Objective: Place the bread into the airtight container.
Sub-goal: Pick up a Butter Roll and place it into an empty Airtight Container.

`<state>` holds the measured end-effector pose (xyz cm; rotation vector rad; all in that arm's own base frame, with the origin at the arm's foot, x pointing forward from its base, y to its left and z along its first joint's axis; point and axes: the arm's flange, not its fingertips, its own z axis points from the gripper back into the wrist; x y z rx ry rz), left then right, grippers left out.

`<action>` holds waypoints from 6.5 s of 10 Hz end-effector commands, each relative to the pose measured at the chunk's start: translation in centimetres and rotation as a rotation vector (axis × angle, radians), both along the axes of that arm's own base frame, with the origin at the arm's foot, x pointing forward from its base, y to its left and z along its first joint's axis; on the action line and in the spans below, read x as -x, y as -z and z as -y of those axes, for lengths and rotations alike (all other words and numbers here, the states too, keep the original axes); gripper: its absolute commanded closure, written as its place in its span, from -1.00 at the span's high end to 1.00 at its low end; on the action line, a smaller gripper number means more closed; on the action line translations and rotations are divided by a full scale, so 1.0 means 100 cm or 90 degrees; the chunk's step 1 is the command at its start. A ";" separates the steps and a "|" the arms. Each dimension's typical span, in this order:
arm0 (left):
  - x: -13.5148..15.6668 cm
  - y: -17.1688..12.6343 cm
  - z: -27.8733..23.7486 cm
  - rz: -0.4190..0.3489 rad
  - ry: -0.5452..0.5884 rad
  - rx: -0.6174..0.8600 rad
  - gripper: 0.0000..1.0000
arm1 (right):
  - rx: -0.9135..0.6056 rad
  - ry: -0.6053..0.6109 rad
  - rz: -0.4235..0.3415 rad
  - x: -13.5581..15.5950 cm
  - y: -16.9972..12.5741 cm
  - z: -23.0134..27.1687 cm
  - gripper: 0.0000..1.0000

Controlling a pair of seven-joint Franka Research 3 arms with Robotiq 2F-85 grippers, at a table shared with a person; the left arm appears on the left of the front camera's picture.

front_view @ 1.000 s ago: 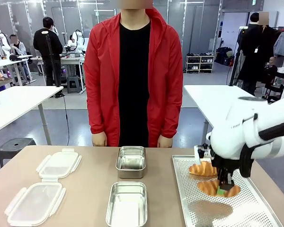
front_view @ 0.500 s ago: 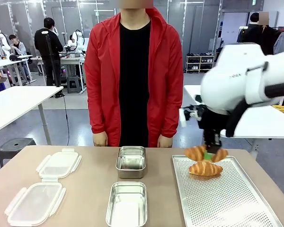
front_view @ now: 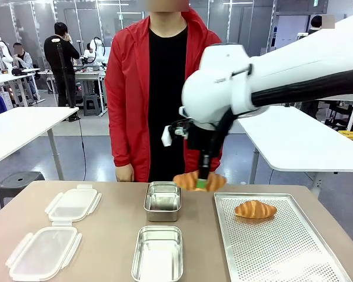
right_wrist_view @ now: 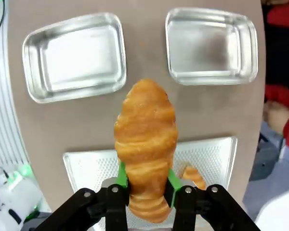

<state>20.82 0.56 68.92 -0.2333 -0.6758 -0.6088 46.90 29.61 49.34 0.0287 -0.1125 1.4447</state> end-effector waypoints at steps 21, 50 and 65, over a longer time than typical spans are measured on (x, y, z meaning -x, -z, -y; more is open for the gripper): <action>-0.001 -0.003 0.002 0.002 0.011 0.003 1.00 | 0.004 0.099 -0.092 0.071 0.046 -0.097 -0.38; -0.001 -0.003 0.002 0.002 0.011 0.003 1.00 | 0.015 0.796 -0.124 0.083 0.137 -0.106 0.95; -0.001 -0.003 0.002 0.002 0.011 0.003 1.00 | -0.124 0.718 -0.002 0.063 0.052 -0.005 0.95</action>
